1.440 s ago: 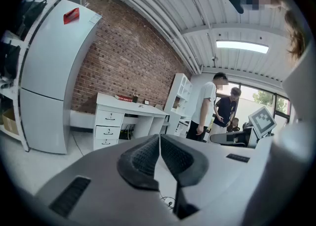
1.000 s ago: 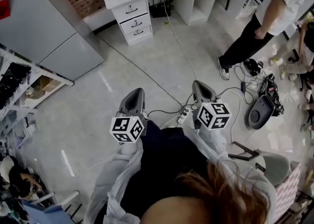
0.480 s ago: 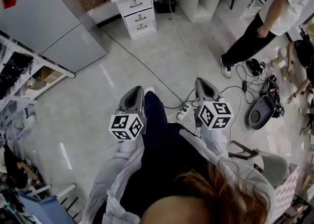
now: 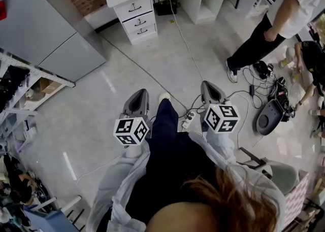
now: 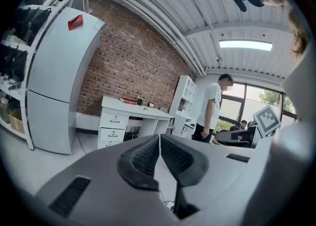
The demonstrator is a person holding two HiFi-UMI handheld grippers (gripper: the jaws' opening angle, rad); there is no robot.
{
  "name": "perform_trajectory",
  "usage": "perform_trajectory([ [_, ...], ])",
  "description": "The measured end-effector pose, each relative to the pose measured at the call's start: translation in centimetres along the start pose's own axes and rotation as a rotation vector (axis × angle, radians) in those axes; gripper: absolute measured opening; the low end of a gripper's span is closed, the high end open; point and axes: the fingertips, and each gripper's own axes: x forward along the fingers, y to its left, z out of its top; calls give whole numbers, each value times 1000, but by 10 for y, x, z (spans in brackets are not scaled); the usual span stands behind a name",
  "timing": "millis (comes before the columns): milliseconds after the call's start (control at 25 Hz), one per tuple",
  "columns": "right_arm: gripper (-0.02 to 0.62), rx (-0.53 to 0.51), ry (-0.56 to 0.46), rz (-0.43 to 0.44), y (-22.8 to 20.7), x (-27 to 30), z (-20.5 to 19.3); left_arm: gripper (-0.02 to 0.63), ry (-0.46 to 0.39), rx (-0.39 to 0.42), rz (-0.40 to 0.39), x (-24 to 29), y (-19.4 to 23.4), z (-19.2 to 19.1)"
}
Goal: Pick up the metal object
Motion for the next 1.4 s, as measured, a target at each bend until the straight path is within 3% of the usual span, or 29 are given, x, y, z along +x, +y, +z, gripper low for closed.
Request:
perform_trajectory([
  [680, 5, 24, 18, -43, -66, 145, 94, 23, 16, 9, 17, 155, 49, 66],
  [1400, 5, 65, -29, -64, -60, 262, 150, 23, 5, 19, -34, 255, 124, 112],
])
